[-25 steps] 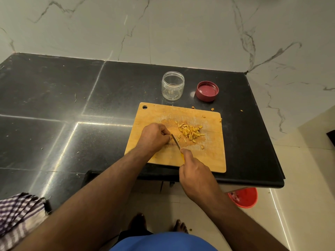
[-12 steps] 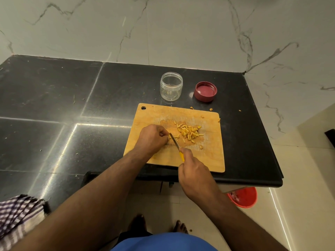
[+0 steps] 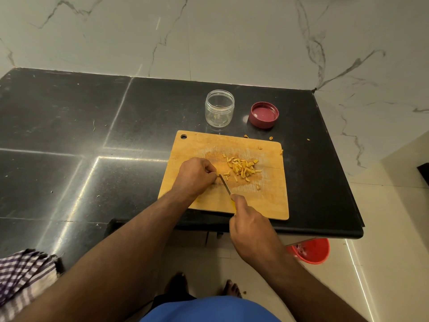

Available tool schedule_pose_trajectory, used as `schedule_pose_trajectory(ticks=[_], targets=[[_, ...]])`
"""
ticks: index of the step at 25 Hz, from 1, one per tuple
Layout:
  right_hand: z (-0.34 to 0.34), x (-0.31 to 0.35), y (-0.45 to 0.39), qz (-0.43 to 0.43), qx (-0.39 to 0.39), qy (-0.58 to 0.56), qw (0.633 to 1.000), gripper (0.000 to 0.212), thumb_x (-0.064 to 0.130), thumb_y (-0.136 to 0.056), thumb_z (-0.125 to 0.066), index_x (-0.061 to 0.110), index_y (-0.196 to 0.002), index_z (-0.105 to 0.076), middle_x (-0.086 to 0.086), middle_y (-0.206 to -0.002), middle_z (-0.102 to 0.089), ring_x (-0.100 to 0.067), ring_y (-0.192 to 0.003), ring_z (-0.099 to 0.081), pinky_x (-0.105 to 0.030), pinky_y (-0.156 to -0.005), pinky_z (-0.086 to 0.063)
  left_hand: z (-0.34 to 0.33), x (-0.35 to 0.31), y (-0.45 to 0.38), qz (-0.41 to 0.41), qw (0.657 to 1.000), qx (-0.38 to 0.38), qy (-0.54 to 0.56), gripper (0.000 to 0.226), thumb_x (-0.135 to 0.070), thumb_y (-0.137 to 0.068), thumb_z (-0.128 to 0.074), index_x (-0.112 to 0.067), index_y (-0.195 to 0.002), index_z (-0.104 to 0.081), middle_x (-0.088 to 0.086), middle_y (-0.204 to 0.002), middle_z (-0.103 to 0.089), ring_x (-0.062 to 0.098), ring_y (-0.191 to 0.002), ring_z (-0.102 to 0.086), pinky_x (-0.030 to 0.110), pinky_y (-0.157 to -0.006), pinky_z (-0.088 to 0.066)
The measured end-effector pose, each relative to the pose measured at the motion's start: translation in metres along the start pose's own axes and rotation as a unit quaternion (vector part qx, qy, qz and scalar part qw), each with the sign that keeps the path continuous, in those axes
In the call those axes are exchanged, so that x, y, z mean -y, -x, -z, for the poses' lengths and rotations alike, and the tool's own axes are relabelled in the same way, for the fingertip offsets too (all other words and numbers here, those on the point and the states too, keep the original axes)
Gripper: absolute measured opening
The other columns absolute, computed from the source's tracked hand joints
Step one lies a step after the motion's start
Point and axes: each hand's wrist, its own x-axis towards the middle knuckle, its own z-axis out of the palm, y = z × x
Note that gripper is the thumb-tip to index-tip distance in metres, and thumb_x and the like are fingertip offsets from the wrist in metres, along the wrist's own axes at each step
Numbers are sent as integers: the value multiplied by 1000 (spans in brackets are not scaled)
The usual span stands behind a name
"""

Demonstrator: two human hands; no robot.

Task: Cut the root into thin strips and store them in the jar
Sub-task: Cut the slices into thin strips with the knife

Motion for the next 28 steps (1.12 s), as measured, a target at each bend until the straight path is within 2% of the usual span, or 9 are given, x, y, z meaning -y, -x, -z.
schedule_pose_trajectory(ticks=[5,7,12,15,20,24,28], targets=[[4,-6,4,-8,-35,-8,999,44,24,-102,-37,26,-146,-29,6,-90,-55,-8,-72,-53,-19,-57,-37,-1,1,0,-3,1000,-6,5,15,-18,-90,-70,-19,-103,-77,-7,-98,-72,5,-86,-61,16,-65,-43],[4,-6,1,-9,-35,-18,999,45,22,-102,-37,25,-146,-29,5,-90,-56,-8,-71,-52,-18,-54,-31,-1,2,1,-14,1000,-10,5,18,-18,-91,-69,-17,-108,-77,-5,-103,-73,5,-89,-61,16,-71,-44],[1,-2,-10,-2,-26,-32,999,45,21,-101,-36,23,-146,-30,2,-91,-58,-15,-76,-55,-30,-63,-38,0,1,1,-7,1000,-15,7,15,-20,-91,-70,-18,-105,-77,-6,-98,-72,3,-79,-58,10,-58,-36],[0,0,-15,7,-18,-24,1000,46,21,-101,-36,23,-146,-28,3,-91,-56,-15,-75,-54,-30,-63,-36,1,-1,1,-9,1000,-16,2,13,-19,-91,-69,-18,-101,-78,-9,-90,-69,1,-72,-55,11,-54,-33],[-2,4,-25,7,-4,-4,1000,44,21,-101,-34,22,-145,-27,0,-92,-57,-19,-74,-54,-32,-63,-39,1,-2,1,-14,1000,-17,-1,14,-19,-91,-69,-18,-101,-78,-8,-92,-70,1,-71,-54,10,-54,-31],[-2,1,-10,5,-2,-2,1000,41,22,-102,-35,24,-142,-29,2,-87,-58,-13,-70,-55,-28,-58,-39,0,-1,2,-10,1000,-19,0,10,-20,-90,-70,-19,-96,-78,-11,-86,-67,1,-70,-55,10,-53,-31],[4,-6,6,4,-16,-10,1000,41,23,-102,-37,26,-143,-31,7,-82,-54,-7,-66,-51,-19,-51,-31,0,0,1,-7,1000,-15,4,10,-21,-91,-70,-18,-98,-77,-8,-92,-69,4,-76,-57,12,-56,-34]])
